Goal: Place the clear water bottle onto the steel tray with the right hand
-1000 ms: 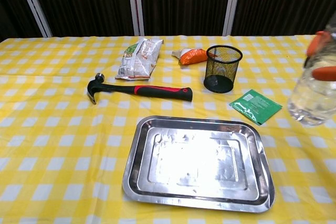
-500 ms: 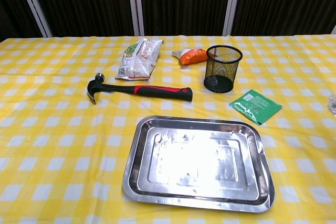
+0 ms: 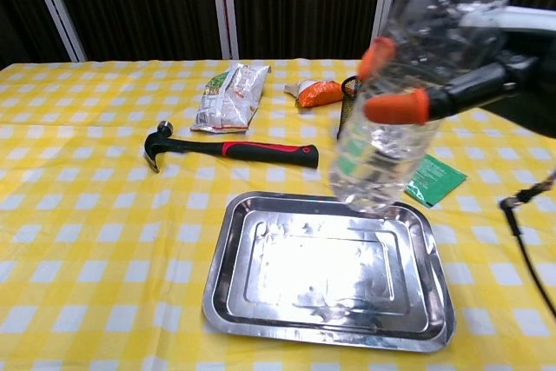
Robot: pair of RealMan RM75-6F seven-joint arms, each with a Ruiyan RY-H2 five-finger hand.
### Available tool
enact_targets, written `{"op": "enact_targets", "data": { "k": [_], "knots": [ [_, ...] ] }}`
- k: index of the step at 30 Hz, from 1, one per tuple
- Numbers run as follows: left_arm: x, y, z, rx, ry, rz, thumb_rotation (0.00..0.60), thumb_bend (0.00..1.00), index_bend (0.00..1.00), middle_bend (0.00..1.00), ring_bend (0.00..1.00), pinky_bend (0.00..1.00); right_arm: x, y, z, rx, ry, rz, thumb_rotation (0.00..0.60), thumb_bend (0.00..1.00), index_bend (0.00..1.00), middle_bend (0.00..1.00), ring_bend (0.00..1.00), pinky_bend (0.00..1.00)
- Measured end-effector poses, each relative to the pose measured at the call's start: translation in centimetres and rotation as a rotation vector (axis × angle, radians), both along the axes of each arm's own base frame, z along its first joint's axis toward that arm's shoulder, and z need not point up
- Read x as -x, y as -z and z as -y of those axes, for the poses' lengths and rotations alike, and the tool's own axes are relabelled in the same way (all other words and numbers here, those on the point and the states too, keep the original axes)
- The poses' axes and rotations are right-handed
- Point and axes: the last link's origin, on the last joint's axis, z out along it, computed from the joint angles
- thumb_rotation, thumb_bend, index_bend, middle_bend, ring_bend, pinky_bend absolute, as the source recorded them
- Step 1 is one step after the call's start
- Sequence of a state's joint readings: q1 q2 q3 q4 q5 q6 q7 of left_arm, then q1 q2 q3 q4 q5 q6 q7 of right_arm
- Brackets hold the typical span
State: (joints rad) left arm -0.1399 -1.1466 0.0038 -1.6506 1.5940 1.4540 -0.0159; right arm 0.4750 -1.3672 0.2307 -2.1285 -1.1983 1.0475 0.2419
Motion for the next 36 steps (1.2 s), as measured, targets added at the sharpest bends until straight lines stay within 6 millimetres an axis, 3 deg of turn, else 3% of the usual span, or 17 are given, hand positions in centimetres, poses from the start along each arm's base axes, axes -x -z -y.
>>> {"op": "enact_targets", "data": {
  "k": [6, 11, 15, 22, 28, 33, 36],
  "knots": [
    [0.1, 0.0, -0.1, 0.004, -0.003, 0.002, 0.600, 0.15, 0.06, 0.00, 0.00, 0.00, -4.9, 3.8, -0.6, -0.051, -0.047, -0.001, 0.600, 0.50, 0.68, 0.57, 0.26, 0.00],
    [0.2, -0.4, 0.0, -0.005, -0.002, 0.012, 0.600, 0.15, 0.06, 0.00, 0.00, 0.00, -5.0, 4.2, -0.7, -0.025, -0.018, -0.045, 0.600, 0.50, 0.68, 0.57, 0.26, 0.00],
    [0.4, -0.4, -0.1, -0.007, -0.014, 0.011, 0.600, 0.15, 0.06, 0.00, 0.00, 0.00, -2.9, 2.8, -0.5, 0.006, 0.023, -0.081, 0.600, 0.50, 0.68, 0.57, 0.26, 0.00],
    [0.1, 0.1, 0.0, 0.002, -0.006, -0.008, 0.600, 0.15, 0.06, 0.00, 0.00, 0.00, 3.5, -2.1, -0.6, 0.084, 0.136, -0.136, 0.600, 0.50, 0.69, 0.57, 0.26, 0.00],
    [0.0, 0.6, 0.0, 0.005, -0.011, -0.027, 0.600, 0.15, 0.06, 0.00, 0.00, 0.00, 7.5, -5.3, -1.7, 0.103, 0.166, -0.138, 0.600, 0.50, 0.69, 0.57, 0.26, 0.00],
    [-0.1, 0.6, 0.0, 0.003, -0.013, -0.030, 0.600, 0.15, 0.06, 0.00, 0.00, 0.00, 9.6, -6.0, -2.5, 0.076, 0.151, -0.170, 0.600, 0.50, 0.69, 0.57, 0.26, 0.00],
    [-0.1, 0.6, 0.0, 0.002, -0.012, -0.028, 0.600, 0.15, 0.06, 0.00, 0.00, 0.00, 9.6, -5.7, -2.6, 0.051, 0.137, -0.172, 0.600, 0.50, 0.69, 0.57, 0.26, 0.00]
  ]
}}
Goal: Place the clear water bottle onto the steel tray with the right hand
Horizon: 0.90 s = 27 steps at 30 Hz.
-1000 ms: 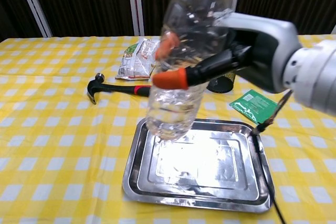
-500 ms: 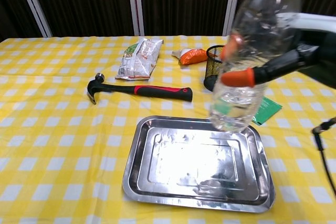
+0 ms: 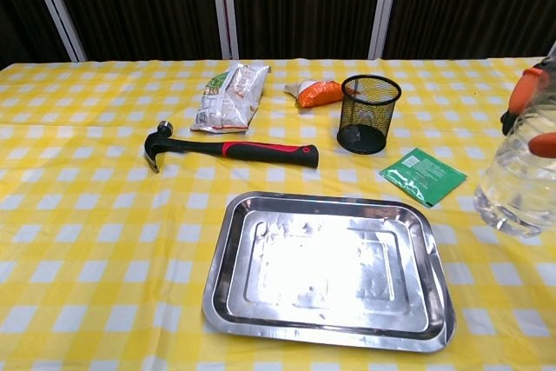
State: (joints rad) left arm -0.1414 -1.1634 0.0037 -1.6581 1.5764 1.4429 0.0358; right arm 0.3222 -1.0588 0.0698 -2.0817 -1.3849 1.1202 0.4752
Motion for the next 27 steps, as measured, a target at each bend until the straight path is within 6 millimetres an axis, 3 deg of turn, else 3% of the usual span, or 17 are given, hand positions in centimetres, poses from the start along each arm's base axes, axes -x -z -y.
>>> {"op": "enact_targets", "data": {
  "k": [6, 21, 27],
  "knots": [
    [0.0, -0.1, 0.0, 0.000, 0.002, 0.006, 0.600, 0.15, 0.06, 0.00, 0.00, 0.00, -2.0, 1.9, -0.1, -0.038, -0.048, 0.040, 0.600, 0.50, 0.69, 0.57, 0.26, 0.00],
    [0.2, -0.4, -0.1, 0.003, 0.002, 0.016, 0.600, 0.15, 0.06, 0.00, 0.00, 0.00, -10.6, 10.3, 0.0, -0.086, -0.141, 0.189, 0.600, 0.50, 0.69, 0.58, 0.27, 0.00],
    [0.4, -0.7, -0.3, -0.001, -0.004, 0.024, 0.600, 0.15, 0.06, 0.00, 0.00, 0.00, -11.3, 12.8, 0.9, -0.080, -0.137, 0.133, 0.600, 0.50, 0.69, 0.58, 0.27, 0.00]
  ]
}}
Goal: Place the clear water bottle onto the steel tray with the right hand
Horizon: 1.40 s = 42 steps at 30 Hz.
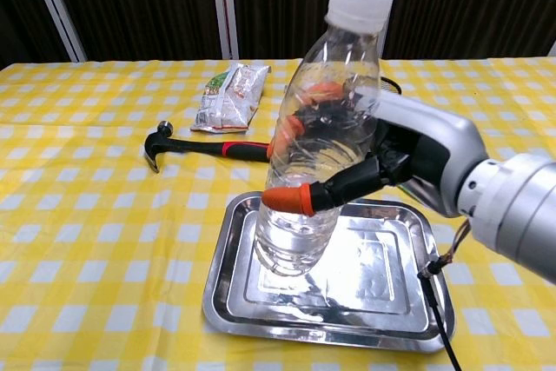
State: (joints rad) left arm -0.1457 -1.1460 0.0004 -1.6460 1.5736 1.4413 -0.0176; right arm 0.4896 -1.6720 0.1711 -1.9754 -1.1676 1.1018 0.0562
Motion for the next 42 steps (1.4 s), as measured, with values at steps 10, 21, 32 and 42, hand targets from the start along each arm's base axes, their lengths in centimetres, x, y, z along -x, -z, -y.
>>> {"op": "enact_targets", "data": {
  "k": [10, 21, 32, 42],
  "knots": [
    [0.0, 0.2, 0.0, 0.007, 0.002, -0.006, 0.600, 0.15, 0.06, 0.00, 0.00, 0.00, 1.3, 2.3, 0.2, 0.030, 0.000, -0.085, 0.600, 0.50, 0.69, 0.58, 0.27, 0.00],
    [0.0, 0.5, -0.1, 0.014, -0.002, -0.017, 0.600, 0.15, 0.06, 0.00, 0.00, 0.00, 1.8, 3.2, 0.4, 0.059, -0.006, -0.094, 0.600, 0.50, 0.69, 0.58, 0.27, 0.00],
    [0.0, 0.5, -0.2, 0.014, -0.005, -0.020, 0.600, 0.15, 0.06, 0.00, 0.00, 0.00, 3.0, 4.0, 1.0, 0.099, -0.018, -0.143, 0.600, 0.50, 0.69, 0.58, 0.27, 0.00],
    [-0.1, 0.8, -0.1, 0.019, -0.004, -0.031, 0.600, 0.15, 0.06, 0.00, 0.00, 0.00, 4.1, 3.7, 1.0, 0.083, -0.005, -0.178, 0.600, 0.21, 0.59, 0.54, 0.23, 0.00]
  ]
}}
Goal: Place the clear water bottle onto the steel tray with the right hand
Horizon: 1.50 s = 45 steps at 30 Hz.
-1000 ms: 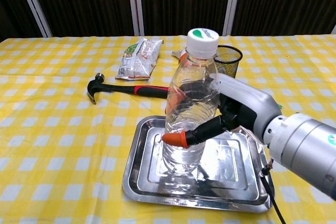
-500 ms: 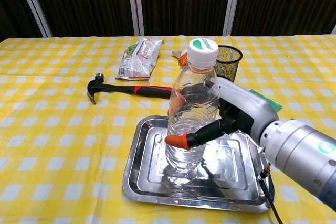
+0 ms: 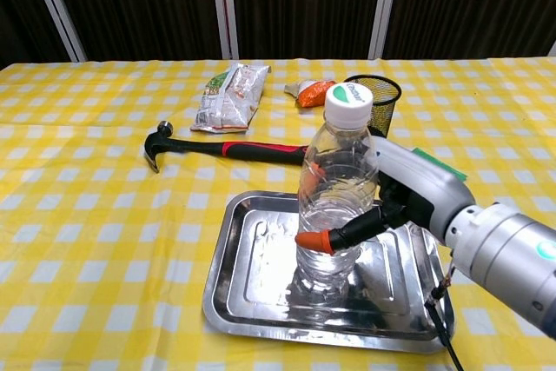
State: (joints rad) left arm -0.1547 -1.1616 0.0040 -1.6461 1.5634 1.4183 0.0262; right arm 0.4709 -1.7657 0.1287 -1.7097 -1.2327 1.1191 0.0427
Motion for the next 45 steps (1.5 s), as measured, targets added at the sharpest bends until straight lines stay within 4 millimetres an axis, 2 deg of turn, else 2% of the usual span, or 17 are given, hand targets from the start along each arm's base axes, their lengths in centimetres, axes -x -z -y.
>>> {"op": "enact_targets", "data": {
  "k": [6, 12, 18, 24, 30, 36, 40, 43, 45],
  "knots": [
    [0.0, 0.1, 0.0, 0.001, -0.001, -0.004, 0.600, 0.15, 0.06, 0.00, 0.00, 0.00, 0.3, 0.0, -0.2, -0.062, -0.009, -0.005, 0.600, 0.15, 0.42, 0.37, 0.15, 0.00],
    [-0.1, 0.2, 0.0, 0.004, 0.000, -0.006, 0.600, 0.15, 0.06, 0.00, 0.00, 0.00, 0.3, -0.1, -0.4, -0.113, -0.026, -0.008, 0.600, 0.12, 0.23, 0.25, 0.08, 0.00],
    [0.0, 0.2, 0.0, 0.005, 0.000, -0.008, 0.600, 0.15, 0.06, 0.00, 0.00, 0.00, 0.5, -0.9, -0.4, -0.121, -0.032, -0.016, 0.600, 0.11, 0.15, 0.18, 0.03, 0.00],
    [-0.1, 0.2, 0.0, 0.009, 0.002, -0.007, 0.600, 0.15, 0.06, 0.00, 0.00, 0.00, 1.7, -3.2, -0.3, -0.113, -0.033, -0.055, 0.600, 0.10, 0.12, 0.14, 0.01, 0.00],
    [-0.1, 0.3, 0.1, 0.010, 0.000, -0.007, 0.600, 0.15, 0.06, 0.00, 0.00, 0.00, 4.9, -8.0, -0.7, -0.090, -0.021, -0.169, 0.600, 0.10, 0.12, 0.13, 0.01, 0.00],
    [-0.3, 0.4, 0.4, 0.010, 0.005, -0.012, 0.600, 0.15, 0.06, 0.00, 0.00, 0.00, 9.5, -14.7, -2.4, -0.091, 0.015, -0.343, 0.600, 0.10, 0.12, 0.12, 0.01, 0.00],
    [-0.3, 0.4, 0.4, 0.009, 0.002, -0.016, 0.600, 0.15, 0.06, 0.00, 0.00, 0.00, 12.9, -19.9, -4.3, -0.098, 0.061, -0.504, 0.600, 0.10, 0.12, 0.12, 0.01, 0.00],
    [-0.2, 0.3, 0.3, 0.002, -0.004, -0.017, 0.600, 0.15, 0.06, 0.00, 0.00, 0.00, 14.9, -23.1, -5.6, -0.058, 0.114, -0.603, 0.600, 0.11, 0.19, 0.12, 0.01, 0.00],
    [-0.1, 0.2, 0.3, -0.006, -0.008, -0.017, 0.600, 0.15, 0.06, 0.00, 0.00, 0.00, 15.8, -24.4, -5.7, 0.006, 0.129, -0.651, 0.600, 0.11, 0.22, 0.13, 0.01, 0.00]
  ]
}}
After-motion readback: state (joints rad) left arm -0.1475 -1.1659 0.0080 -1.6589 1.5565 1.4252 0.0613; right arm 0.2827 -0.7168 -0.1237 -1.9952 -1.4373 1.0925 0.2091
